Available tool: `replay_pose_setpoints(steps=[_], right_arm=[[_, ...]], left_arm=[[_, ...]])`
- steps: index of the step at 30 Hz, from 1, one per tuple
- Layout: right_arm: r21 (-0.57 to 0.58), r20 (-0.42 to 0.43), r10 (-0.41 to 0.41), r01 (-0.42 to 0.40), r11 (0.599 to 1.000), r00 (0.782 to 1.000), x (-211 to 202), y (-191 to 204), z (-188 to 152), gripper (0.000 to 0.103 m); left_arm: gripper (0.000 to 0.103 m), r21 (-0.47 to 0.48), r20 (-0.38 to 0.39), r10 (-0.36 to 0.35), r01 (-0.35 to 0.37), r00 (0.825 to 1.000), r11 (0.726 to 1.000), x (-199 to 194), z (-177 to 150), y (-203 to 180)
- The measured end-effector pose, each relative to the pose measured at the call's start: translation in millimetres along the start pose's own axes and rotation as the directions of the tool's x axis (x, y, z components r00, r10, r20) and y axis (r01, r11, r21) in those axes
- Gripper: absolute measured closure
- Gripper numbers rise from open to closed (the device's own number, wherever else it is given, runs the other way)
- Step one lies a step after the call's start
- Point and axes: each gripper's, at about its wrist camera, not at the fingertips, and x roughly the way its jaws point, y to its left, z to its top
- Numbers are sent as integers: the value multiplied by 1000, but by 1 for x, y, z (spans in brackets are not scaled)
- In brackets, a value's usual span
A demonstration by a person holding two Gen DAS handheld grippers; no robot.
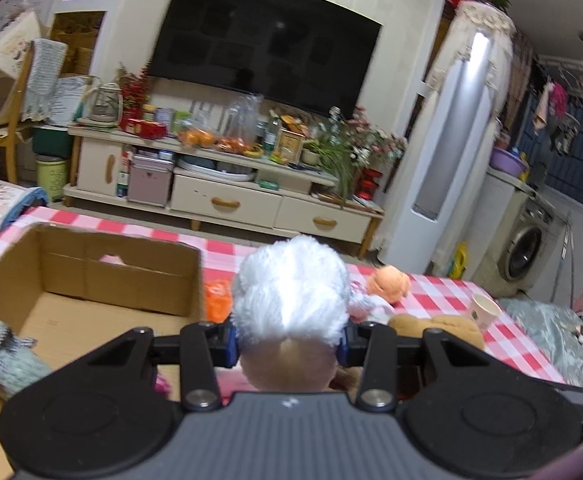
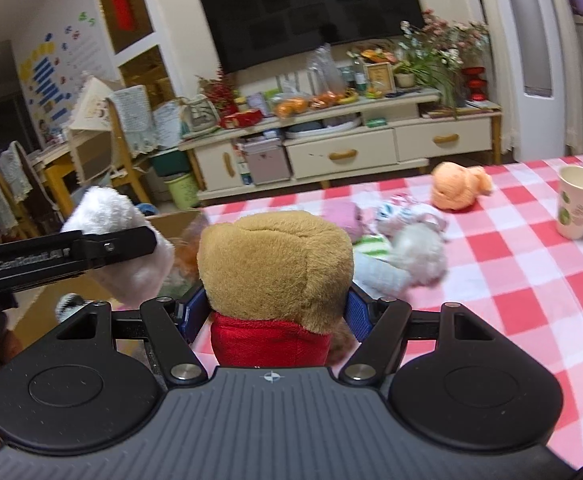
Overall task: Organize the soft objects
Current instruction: 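Carry the white fluffy plush and the brown teddy bear over the cardboard box, then lower the white plush into the box with the left tool while the right releases the bear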
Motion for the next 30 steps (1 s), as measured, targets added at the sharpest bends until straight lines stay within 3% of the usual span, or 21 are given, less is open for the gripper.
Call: replay_pose_setpoints(steps=[8, 18, 30], right_arm=[[-25, 4, 101, -101, 995, 995, 10, 30, 11, 17], [-65, -35, 230, -232, 971, 973, 25, 69, 11, 17], [-121, -104, 304, -316, 941, 947, 48, 89, 7, 17]], left_arm=[[61, -65, 42, 79, -77, 996, 995, -13, 13, 32], [60, -147, 46, 184, -175, 982, 973, -23, 25, 78], [59, -203, 21, 252, -242, 968, 949, -30, 26, 120]])
